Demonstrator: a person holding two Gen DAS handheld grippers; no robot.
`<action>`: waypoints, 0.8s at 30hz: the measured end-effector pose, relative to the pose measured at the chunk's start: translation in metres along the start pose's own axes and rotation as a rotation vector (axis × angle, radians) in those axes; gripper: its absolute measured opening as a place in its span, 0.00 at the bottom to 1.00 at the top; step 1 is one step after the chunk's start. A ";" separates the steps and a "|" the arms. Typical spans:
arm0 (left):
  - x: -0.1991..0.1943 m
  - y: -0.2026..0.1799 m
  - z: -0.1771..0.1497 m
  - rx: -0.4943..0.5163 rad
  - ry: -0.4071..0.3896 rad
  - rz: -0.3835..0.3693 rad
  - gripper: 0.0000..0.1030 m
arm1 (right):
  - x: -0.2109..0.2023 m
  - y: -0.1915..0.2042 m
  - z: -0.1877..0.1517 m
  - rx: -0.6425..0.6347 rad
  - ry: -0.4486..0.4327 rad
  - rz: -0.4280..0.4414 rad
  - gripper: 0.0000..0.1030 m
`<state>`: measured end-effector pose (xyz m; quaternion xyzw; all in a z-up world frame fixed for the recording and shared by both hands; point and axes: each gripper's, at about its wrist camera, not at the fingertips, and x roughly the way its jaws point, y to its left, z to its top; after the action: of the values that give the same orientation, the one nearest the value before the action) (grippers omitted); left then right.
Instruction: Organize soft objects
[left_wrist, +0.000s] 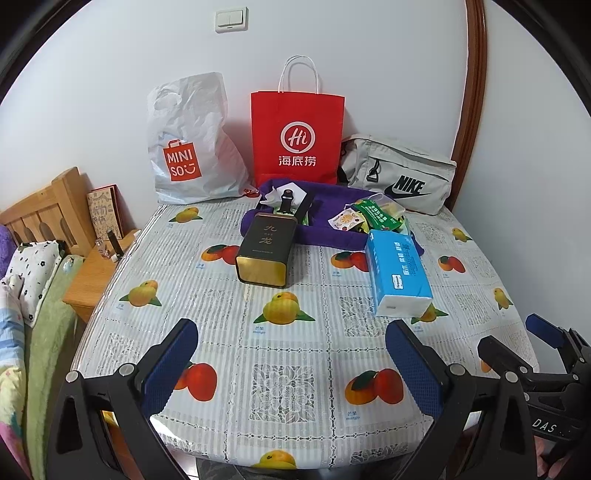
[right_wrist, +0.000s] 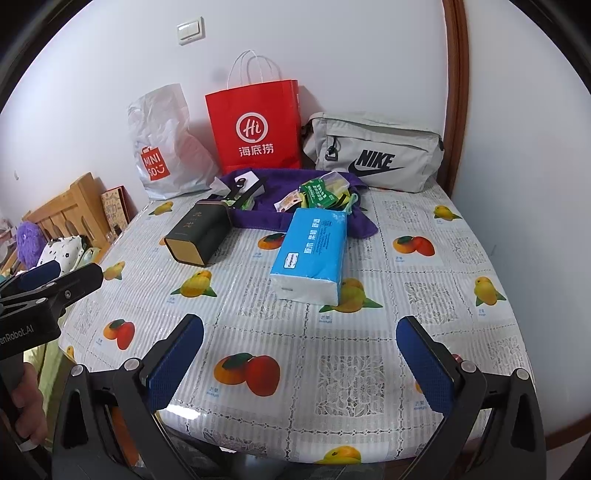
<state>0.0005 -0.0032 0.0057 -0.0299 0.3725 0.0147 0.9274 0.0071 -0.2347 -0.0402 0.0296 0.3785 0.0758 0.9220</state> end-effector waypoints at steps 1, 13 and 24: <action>0.000 0.000 0.000 0.000 0.000 0.001 0.99 | 0.000 0.000 0.000 -0.001 0.000 0.000 1.00; 0.000 0.001 -0.002 0.001 0.004 0.002 0.99 | 0.000 0.001 -0.001 -0.001 -0.001 0.003 1.00; 0.001 0.001 -0.003 0.001 0.010 0.007 0.99 | -0.002 0.002 -0.002 -0.001 0.000 0.005 1.00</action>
<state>-0.0009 -0.0027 0.0030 -0.0281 0.3772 0.0178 0.9255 0.0045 -0.2333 -0.0399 0.0303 0.3783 0.0784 0.9219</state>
